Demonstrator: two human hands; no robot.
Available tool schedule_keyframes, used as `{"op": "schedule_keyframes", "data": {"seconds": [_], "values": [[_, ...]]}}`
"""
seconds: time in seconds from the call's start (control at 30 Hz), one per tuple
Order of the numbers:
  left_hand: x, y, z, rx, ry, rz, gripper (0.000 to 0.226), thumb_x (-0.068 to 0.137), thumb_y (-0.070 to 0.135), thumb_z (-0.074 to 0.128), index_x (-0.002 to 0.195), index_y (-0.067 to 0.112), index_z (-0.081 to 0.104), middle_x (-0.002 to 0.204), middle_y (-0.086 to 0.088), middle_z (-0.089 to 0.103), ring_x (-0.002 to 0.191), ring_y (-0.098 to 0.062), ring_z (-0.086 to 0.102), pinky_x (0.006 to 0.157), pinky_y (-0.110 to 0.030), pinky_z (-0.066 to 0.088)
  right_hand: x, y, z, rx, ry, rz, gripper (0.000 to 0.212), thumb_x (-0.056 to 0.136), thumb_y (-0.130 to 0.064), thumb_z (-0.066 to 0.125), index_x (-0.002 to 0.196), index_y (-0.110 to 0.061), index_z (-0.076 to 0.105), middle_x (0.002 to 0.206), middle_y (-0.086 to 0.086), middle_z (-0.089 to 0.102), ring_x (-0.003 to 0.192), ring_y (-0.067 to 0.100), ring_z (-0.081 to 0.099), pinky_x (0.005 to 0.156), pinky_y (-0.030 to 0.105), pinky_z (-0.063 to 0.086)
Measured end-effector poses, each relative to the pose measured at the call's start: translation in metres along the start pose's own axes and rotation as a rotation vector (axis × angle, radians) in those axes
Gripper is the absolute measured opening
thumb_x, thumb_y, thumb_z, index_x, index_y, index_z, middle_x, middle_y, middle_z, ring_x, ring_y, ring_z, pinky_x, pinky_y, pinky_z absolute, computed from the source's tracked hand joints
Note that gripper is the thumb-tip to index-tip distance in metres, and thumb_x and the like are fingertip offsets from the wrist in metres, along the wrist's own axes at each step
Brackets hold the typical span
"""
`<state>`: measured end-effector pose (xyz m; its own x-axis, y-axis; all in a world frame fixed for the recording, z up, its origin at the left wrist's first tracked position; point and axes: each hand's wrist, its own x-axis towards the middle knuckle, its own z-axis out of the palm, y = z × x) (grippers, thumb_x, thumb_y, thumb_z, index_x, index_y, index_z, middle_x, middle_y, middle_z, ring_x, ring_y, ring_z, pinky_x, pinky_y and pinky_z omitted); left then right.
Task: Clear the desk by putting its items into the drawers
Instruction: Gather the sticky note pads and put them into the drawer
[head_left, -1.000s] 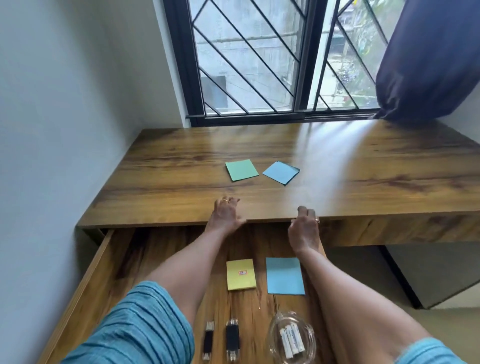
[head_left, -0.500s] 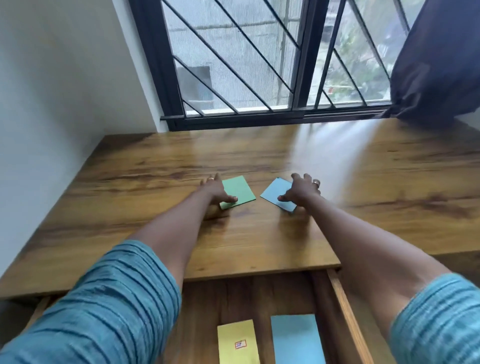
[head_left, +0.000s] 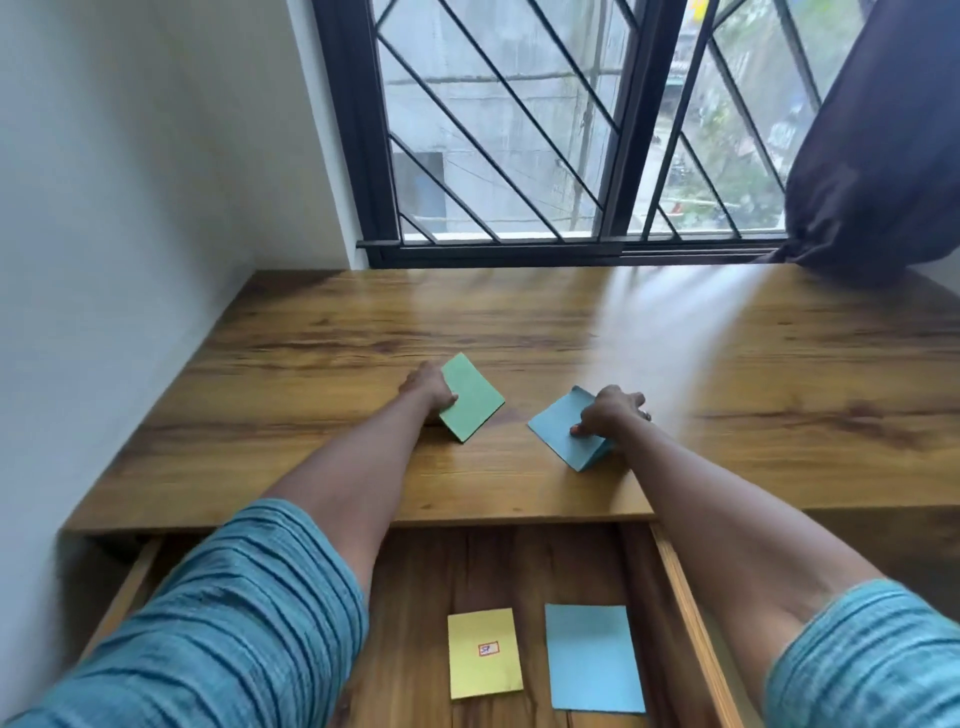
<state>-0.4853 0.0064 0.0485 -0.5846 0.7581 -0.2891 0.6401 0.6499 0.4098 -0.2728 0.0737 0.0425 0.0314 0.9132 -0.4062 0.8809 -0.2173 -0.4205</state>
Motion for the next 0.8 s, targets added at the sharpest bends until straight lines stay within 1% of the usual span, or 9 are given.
{"op": "schedule_keyframes", "data": {"seconds": [0.1, 0.17, 0.3, 0.4, 0.47, 0.53, 0.67, 0.73, 0.8], "values": [[-0.039, -0.025, -0.005, -0.164, 0.080, -0.039, 0.046, 0.093, 0.017, 0.056, 0.134, 0.003, 0.038, 0.135, -0.019, 0.049, 0.124, -0.034, 0.049, 0.097, -0.036, 0.043, -0.031, 0.013, 0.006, 0.210, 0.032, -0.054, 0.043, 0.090, -0.012, 0.056, 0.128, -0.002, 0.041, 0.133, 0.021, 0.046, 0.120, 0.037, 0.048, 0.097, 0.040, 0.044], [-0.065, -0.041, -0.006, -0.283, 0.128, -0.074, 0.040, 0.093, 0.013, 0.055, 0.130, 0.004, 0.042, 0.130, -0.019, 0.052, 0.117, -0.034, 0.054, 0.095, -0.038, 0.049, -0.055, 0.020, 0.010, 0.341, 0.049, -0.073, 0.033, 0.090, -0.007, 0.048, 0.122, 0.000, 0.047, 0.124, 0.022, 0.054, 0.111, 0.037, 0.055, 0.088, 0.042, 0.052], [-0.130, -0.082, -0.007, -0.340, 0.199, -0.085, 0.039, 0.093, 0.012, 0.056, 0.129, 0.003, 0.046, 0.129, -0.017, 0.055, 0.117, -0.032, 0.055, 0.088, -0.032, 0.049, -0.106, 0.039, 0.032, 0.425, 0.024, -0.122, 0.030, 0.088, -0.006, 0.043, 0.113, 0.002, 0.057, 0.115, 0.023, 0.059, 0.107, 0.038, 0.058, 0.088, 0.047, 0.053], [-0.178, -0.117, -0.004, -0.333, 0.204, -0.122, 0.039, 0.094, 0.011, 0.052, 0.132, 0.003, 0.046, 0.131, -0.016, 0.055, 0.120, -0.031, 0.053, 0.092, -0.034, 0.044, -0.132, 0.054, 0.065, 0.448, -0.076, -0.118, 0.026, 0.087, -0.006, 0.042, 0.103, 0.001, 0.062, 0.112, 0.025, 0.062, 0.105, 0.038, 0.060, 0.087, 0.046, 0.054], [-0.206, -0.146, 0.000, -0.340, 0.195, -0.151, 0.039, 0.093, 0.011, 0.054, 0.132, 0.003, 0.049, 0.131, -0.016, 0.056, 0.120, -0.030, 0.054, 0.093, -0.033, 0.044, -0.159, 0.061, 0.088, 0.526, -0.144, -0.081, 0.022, 0.087, -0.004, 0.043, 0.097, -0.001, 0.062, 0.105, 0.022, 0.063, 0.096, 0.037, 0.063, 0.080, 0.044, 0.055], [-0.227, -0.173, 0.004, -0.354, 0.190, -0.198, 0.038, 0.092, 0.011, 0.056, 0.129, 0.002, 0.052, 0.130, -0.017, 0.058, 0.119, -0.029, 0.056, 0.093, -0.031, 0.044, -0.190, 0.064, 0.106, 0.614, -0.209, -0.067, 0.025, 0.087, 0.001, 0.044, 0.103, -0.003, 0.063, 0.102, 0.019, 0.061, 0.094, 0.036, 0.061, 0.074, 0.043, 0.056], [-0.250, -0.218, 0.014, -0.418, 0.190, -0.305, 0.035, 0.092, 0.011, 0.057, 0.127, 0.003, 0.055, 0.129, -0.016, 0.059, 0.117, -0.028, 0.058, 0.087, -0.029, 0.046, -0.233, 0.066, 0.143, 0.662, -0.293, -0.063, 0.029, 0.091, 0.005, 0.043, 0.115, -0.003, 0.057, 0.111, 0.020, 0.058, 0.098, 0.034, 0.061, 0.056, 0.033, 0.054], [-0.250, -0.237, 0.024, -0.469, 0.183, -0.350, 0.035, 0.093, 0.009, 0.055, 0.128, 0.002, 0.054, 0.128, -0.016, 0.059, 0.115, -0.028, 0.059, 0.078, -0.026, 0.046, -0.245, 0.062, 0.163, 0.633, -0.314, -0.054, 0.029, 0.094, 0.002, 0.043, 0.121, -0.005, 0.052, 0.117, 0.019, 0.057, 0.103, 0.034, 0.060, 0.065, 0.038, 0.058], [-0.247, -0.253, 0.034, -0.515, 0.190, -0.392, 0.036, 0.093, 0.008, 0.055, 0.128, 0.002, 0.053, 0.128, -0.017, 0.058, 0.113, -0.030, 0.060, 0.083, -0.028, 0.051, -0.252, 0.058, 0.184, 0.611, -0.318, -0.040, 0.032, 0.096, -0.001, 0.046, 0.128, -0.006, 0.047, 0.121, 0.018, 0.056, 0.104, 0.032, 0.060, 0.075, 0.039, 0.059]]}}
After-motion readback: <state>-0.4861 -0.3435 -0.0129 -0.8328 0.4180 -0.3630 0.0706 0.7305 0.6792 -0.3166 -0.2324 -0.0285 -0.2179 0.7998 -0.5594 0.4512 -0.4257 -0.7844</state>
